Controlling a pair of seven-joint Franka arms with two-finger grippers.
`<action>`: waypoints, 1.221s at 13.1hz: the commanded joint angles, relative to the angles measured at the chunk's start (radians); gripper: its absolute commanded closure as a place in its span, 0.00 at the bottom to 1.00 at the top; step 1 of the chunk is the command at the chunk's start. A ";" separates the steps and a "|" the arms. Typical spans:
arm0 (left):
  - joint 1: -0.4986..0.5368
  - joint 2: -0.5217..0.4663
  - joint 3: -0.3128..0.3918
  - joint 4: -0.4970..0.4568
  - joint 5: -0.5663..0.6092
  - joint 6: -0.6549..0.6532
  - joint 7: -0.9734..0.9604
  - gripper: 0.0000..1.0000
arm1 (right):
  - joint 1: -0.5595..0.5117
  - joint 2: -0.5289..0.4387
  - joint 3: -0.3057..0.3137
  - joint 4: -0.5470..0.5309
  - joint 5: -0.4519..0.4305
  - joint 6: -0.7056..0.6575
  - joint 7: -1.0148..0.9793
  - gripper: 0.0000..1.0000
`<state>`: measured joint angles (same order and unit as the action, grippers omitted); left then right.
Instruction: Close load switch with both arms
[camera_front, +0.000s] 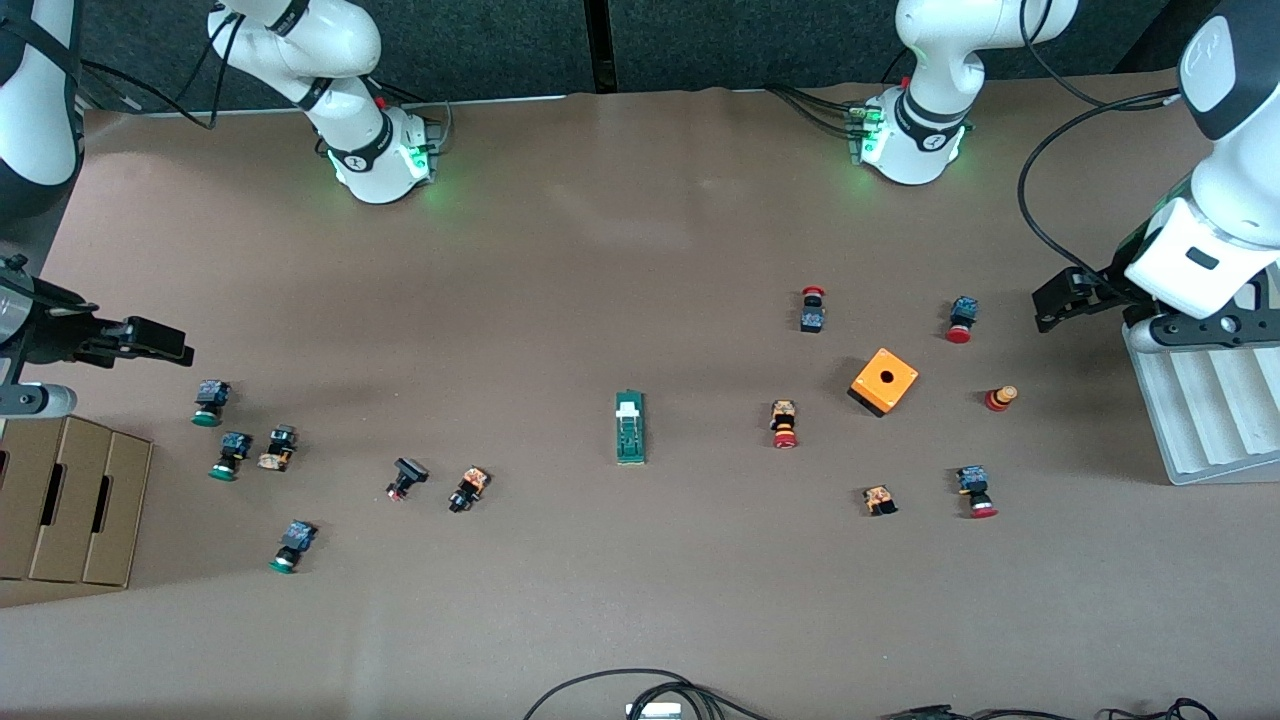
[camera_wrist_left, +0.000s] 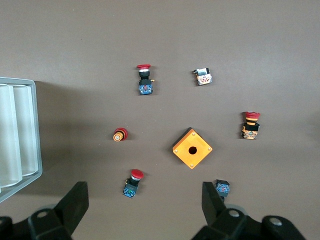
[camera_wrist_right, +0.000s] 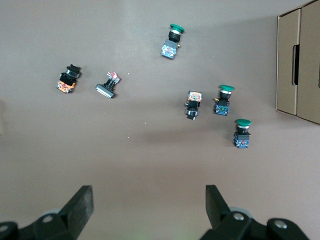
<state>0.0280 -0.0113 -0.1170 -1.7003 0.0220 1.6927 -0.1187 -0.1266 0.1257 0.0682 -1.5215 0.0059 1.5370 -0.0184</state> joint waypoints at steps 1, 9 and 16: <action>-0.003 -0.016 -0.001 -0.002 -0.002 -0.010 -0.015 0.00 | -0.005 -0.003 0.004 -0.003 0.005 -0.006 -0.003 0.00; -0.005 0.001 -0.003 0.007 -0.007 -0.010 -0.016 0.00 | -0.004 0.002 0.004 -0.002 0.003 -0.009 -0.003 0.00; -0.020 0.001 -0.157 0.010 -0.014 -0.010 -0.307 0.00 | -0.005 0.009 0.004 -0.002 0.003 -0.006 -0.003 0.00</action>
<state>0.0083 -0.0094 -0.2245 -1.6999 0.0153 1.6920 -0.3258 -0.1268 0.1329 0.0682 -1.5220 0.0059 1.5370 -0.0184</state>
